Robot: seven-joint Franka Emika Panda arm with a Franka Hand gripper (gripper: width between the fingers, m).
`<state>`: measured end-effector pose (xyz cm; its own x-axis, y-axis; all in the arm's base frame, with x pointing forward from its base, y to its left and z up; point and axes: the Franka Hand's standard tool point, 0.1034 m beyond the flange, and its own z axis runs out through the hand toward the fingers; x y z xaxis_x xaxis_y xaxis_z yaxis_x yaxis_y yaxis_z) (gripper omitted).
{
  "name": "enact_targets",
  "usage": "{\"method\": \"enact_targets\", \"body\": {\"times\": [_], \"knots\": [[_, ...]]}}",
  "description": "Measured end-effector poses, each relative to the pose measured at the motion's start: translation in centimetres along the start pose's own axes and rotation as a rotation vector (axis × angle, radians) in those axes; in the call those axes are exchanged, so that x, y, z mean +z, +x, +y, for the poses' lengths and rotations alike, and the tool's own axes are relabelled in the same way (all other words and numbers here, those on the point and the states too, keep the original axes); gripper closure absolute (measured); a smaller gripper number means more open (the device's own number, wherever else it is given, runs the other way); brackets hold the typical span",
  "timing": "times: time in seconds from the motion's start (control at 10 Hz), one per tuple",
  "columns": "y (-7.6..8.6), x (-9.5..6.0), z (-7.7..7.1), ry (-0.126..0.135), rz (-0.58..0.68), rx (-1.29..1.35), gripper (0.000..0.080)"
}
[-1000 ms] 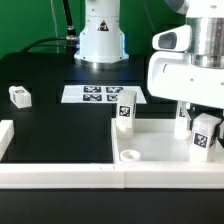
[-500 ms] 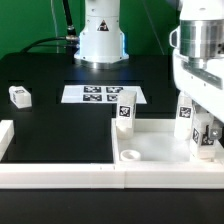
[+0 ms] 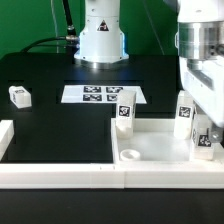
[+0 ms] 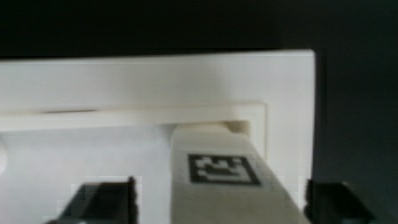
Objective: Assemble square table
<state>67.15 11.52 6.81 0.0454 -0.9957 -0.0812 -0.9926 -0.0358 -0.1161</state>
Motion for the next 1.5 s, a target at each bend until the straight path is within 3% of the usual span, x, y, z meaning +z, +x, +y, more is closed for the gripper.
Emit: {"method": "enact_targets", "body": {"times": [0.1, 0.3, 0.6, 0.8, 0.9, 1.1, 1.3, 1.4, 1.5], "knots": [[-0.3, -0.1, 0.0, -0.004, 0.012, -0.137, 0.0231], [-0.6, -0.3, 0.0, -0.023, 0.03, -0.514, 0.0157], [-0.2, -0.3, 0.0, -0.029, 0.034, -0.678, 0.0151], [0.8, -0.4, -0.2, -0.057, 0.076, -1.081, 0.015], [0.5, -0.3, -0.1, -0.084, 0.089, -1.331, 0.015], [0.4, -0.2, -0.1, -0.086, 0.083, -1.389, 0.015], [0.4, -0.2, -0.1, -0.084, 0.083, -1.355, 0.0395], [0.4, -0.2, -0.1, -0.078, 0.086, -1.253, 0.0395], [0.5, -0.2, -0.1, -0.075, 0.088, -1.18, 0.051]]}}
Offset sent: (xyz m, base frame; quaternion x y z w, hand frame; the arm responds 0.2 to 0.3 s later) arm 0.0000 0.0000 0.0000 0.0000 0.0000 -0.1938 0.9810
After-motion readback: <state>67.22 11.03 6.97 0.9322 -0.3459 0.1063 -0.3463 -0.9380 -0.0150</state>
